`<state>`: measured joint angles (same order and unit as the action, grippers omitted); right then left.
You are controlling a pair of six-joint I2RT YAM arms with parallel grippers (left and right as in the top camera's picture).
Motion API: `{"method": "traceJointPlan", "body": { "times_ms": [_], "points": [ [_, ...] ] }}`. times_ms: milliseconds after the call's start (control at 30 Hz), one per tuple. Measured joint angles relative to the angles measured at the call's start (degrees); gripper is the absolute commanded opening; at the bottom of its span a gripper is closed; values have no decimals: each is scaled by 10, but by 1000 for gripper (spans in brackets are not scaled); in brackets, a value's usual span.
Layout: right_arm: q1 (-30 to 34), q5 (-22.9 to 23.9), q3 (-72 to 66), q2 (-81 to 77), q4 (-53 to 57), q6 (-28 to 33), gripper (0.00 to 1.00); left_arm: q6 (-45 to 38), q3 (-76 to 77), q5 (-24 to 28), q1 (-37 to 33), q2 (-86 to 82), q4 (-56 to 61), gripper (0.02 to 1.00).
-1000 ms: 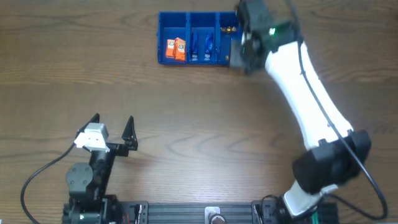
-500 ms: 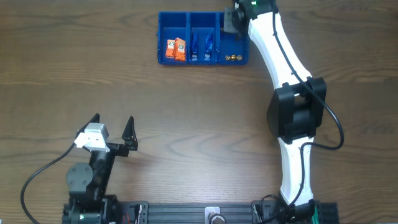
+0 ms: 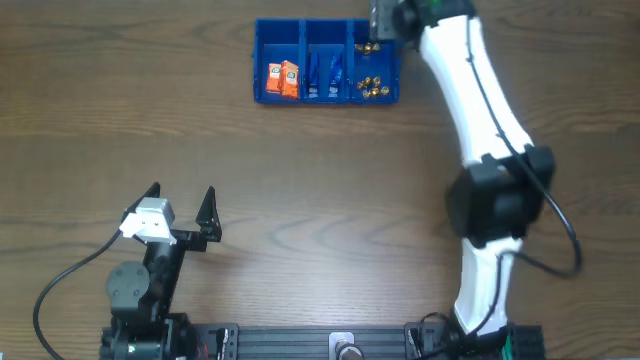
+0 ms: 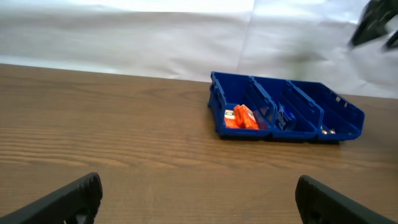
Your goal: Sort Candies Into Trays
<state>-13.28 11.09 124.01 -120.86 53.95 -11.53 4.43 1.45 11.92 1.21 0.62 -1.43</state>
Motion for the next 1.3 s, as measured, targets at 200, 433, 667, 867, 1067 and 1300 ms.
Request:
{"method": "traceJointPlan", "body": {
  "times_ms": [200, 433, 667, 867, 1067, 1300],
  "points": [
    [4, 50, -166, 272, -78, 37, 1000, 0, 0, 0, 0, 0, 0, 998],
    [38, 60, -571, 588, -227, 51, 998, 0, 1, 0, 0, 0, -1, 998],
    [97, 30, -874, 901, -400, 58, 998, 0, 1, 0, 0, 0, -2, 998],
    [97, 18, -1058, 1048, -489, 64, 998, 0, 1, 0, 0, 0, -2, 998],
    [97, 11, -1147, 1154, -531, 66, 998, 0, 1, 0, 0, 0, -2, 998],
    [97, -6, -1201, 1202, -556, 82, 998, 0, 1, 0, 0, 0, -2, 998]
  ]
}}
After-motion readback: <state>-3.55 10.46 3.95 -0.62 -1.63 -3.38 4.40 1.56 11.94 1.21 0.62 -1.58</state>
